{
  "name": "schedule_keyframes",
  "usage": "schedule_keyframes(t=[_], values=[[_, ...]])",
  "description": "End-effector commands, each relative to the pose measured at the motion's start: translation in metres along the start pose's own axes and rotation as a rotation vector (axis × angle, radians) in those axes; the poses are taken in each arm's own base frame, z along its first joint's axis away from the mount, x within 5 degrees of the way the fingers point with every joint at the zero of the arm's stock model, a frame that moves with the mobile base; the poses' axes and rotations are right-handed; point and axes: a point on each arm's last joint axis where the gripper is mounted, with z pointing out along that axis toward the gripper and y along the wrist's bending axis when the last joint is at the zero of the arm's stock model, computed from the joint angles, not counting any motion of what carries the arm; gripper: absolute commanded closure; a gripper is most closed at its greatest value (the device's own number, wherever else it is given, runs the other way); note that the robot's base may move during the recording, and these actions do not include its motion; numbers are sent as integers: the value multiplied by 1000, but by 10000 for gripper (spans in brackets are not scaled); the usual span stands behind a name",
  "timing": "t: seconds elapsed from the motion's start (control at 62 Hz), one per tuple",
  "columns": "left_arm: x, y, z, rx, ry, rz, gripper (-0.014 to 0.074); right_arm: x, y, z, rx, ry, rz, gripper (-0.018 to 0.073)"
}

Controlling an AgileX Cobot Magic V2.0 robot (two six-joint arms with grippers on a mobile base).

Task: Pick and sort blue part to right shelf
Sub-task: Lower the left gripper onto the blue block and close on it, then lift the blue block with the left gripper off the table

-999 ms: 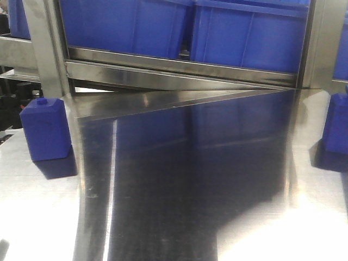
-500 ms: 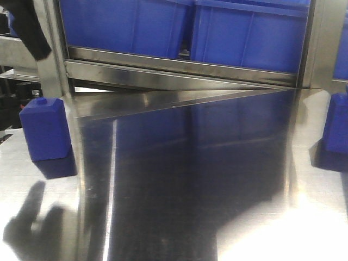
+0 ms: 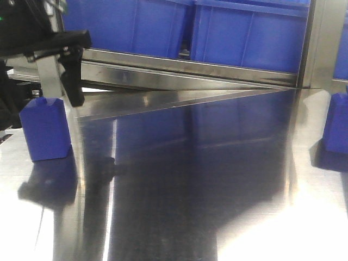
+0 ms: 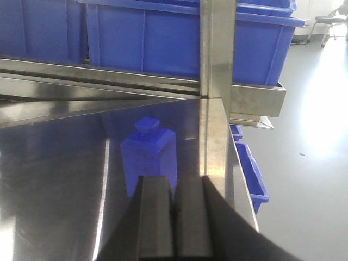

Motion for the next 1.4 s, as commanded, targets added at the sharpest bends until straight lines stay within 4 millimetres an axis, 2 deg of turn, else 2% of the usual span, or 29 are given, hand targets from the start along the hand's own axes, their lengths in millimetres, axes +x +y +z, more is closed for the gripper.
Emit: schedule_keyframes(t=[0.0, 0.21, 0.403, 0.467, 0.677, 0.887, 1.112, 1.29, 1.386], values=[[-5, -6, -16, 38, -72, -17, -10, -16, 1, -3, -8, -123, -4, 525], [-5, -5, 6, 5, 6, -20, -10, -16, 1, -3, -8, -123, -4, 525], [-4, -4, 8, -4, 27, -21, -1, -16, 1, -3, -8, -123, -4, 525], [-4, -4, 8, -4, 27, -21, 29, -16, 1, -3, -8, -123, -4, 525], [-3, -5, 8, 0, 37, -25, 227, -16, 1, -3, -8, -123, -4, 525], [-2, -7, 4, 19, 62, -19, 254, -16, 1, -3, -8, -123, -4, 525], [-7, -17, -21, 75, 27, 100, 254, -16, 1, -3, -8, -123, -4, 525], [5, -26, -68, 73, -173, 289, 254, -16, 1, -3, -8, -123, -4, 525], [23, -27, -101, 37, -314, 368, 254, -16, 1, -3, -8, -123, -4, 525]])
